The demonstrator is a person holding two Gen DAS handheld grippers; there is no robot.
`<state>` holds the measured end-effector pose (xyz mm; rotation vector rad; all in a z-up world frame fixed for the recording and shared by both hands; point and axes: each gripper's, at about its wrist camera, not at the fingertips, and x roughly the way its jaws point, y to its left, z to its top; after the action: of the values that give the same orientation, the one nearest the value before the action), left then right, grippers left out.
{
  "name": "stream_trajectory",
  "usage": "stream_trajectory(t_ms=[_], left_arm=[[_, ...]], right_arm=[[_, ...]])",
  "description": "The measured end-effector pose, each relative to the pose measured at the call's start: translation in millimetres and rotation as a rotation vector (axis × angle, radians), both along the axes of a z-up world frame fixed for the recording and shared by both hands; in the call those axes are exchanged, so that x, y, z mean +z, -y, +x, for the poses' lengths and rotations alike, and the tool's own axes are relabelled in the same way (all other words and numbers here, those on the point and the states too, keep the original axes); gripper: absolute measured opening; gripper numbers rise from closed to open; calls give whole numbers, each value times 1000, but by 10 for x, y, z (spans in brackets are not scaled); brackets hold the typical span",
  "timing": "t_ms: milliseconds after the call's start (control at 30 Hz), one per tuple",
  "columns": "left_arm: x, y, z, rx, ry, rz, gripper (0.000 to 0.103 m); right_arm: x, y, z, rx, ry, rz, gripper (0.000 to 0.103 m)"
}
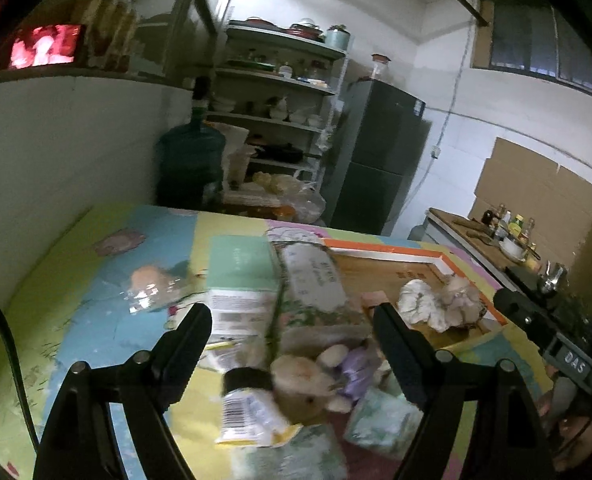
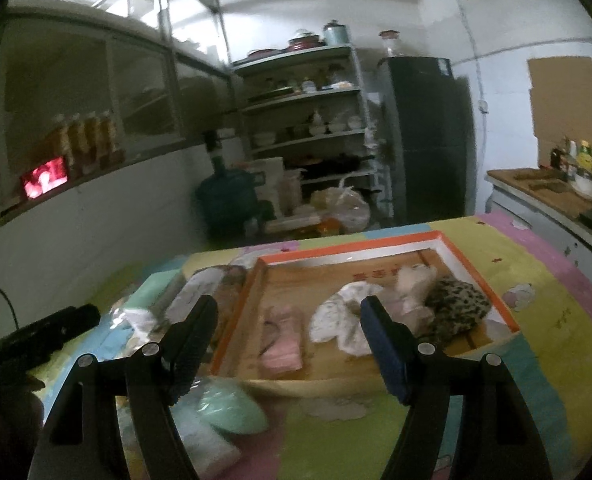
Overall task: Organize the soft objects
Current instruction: 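Withdraw both tools from the tray back toward the pile, then grasp the barcoded snack packet with the left tool while the right tool grasps the white Power tissue pack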
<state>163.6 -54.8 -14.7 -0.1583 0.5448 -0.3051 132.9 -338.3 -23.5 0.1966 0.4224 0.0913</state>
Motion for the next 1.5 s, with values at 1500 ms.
stream_trajectory(t_ms=[1500], left_arm=[[-869,-222,461,-20,-288,-42,67]], right_arm=[[-494,-539,-27,191,-118,-31,75]])
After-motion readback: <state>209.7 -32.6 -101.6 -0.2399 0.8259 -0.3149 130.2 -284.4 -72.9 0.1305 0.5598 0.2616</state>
